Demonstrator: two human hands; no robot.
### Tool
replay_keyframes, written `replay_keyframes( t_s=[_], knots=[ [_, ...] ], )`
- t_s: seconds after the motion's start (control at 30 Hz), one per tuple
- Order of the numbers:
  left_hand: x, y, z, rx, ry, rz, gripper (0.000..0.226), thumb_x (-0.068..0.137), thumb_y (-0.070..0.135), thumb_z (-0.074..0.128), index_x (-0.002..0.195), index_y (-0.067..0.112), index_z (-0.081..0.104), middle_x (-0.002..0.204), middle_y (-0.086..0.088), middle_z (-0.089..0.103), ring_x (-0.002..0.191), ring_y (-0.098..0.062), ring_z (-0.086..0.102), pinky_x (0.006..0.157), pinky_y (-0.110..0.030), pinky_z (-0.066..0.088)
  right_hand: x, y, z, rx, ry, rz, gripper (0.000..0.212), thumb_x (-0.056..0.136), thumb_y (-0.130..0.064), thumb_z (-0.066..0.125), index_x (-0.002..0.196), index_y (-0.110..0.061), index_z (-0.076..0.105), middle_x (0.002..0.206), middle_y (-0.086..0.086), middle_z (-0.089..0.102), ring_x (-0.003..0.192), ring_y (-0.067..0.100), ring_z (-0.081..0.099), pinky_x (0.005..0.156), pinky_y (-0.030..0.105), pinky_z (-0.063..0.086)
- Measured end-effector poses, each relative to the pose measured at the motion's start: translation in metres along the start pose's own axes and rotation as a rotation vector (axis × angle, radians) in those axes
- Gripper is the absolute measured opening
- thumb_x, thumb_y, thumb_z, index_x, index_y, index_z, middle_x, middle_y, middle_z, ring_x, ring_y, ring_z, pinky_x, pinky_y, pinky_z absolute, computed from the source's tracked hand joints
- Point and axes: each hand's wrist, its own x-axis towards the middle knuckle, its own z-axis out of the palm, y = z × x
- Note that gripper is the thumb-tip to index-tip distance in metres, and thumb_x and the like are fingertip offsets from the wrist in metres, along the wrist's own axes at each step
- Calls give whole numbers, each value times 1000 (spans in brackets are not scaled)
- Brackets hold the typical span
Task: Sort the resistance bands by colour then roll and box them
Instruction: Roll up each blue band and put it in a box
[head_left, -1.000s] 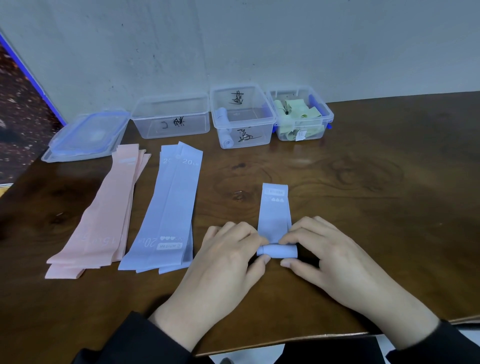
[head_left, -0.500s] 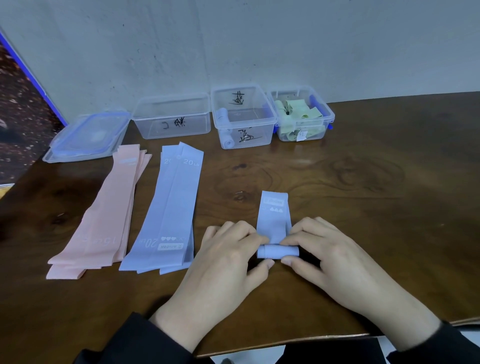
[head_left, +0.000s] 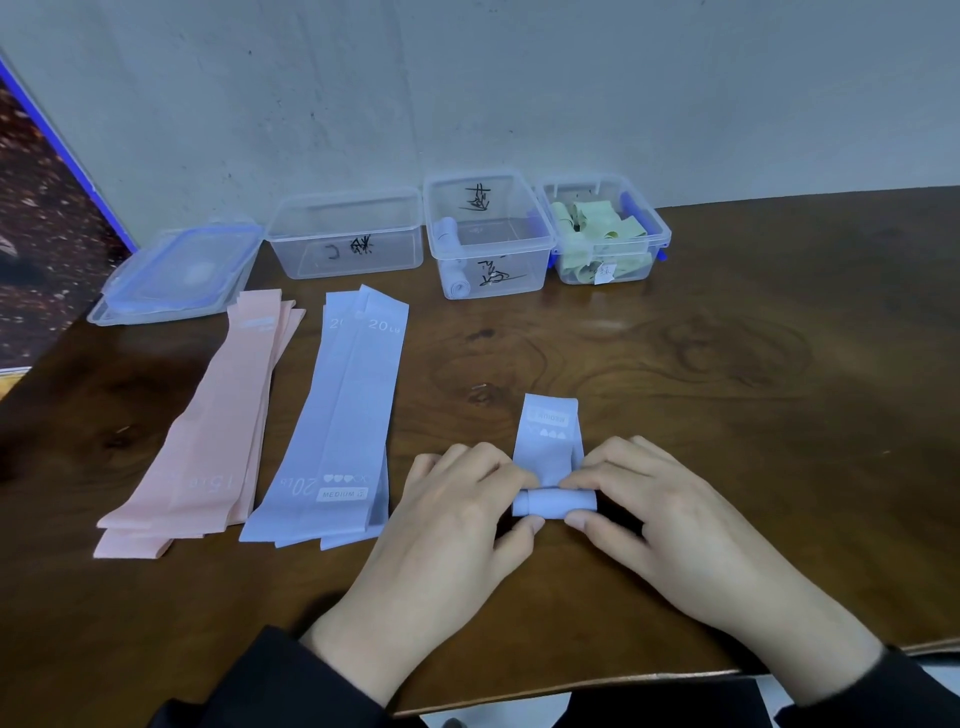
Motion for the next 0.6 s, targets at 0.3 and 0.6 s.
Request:
replay_keyframes(
  t_s=[0.3, 0.6],
  knots=[
    [0, -1, 1, -1, 22, -7, 37, 90, 52, 45, 115, 32, 64, 105, 18, 54, 96, -2, 47, 85, -29, 44, 0, 0, 0, 2, 1, -2, 32, 98, -52, 50, 115, -32, 69, 107, -24, 52, 95, 7, 53, 83, 28, 50],
    [-1, 0, 0, 20, 29, 1, 30, 95, 47, 49, 115, 31, 65, 104, 18, 51, 95, -4, 46, 85, -25, 39, 1, 0, -1, 23, -5, 3, 28, 94, -54, 54, 110, -34, 66, 108, -24, 53, 99, 9, 56, 84, 31, 51]
  ],
)
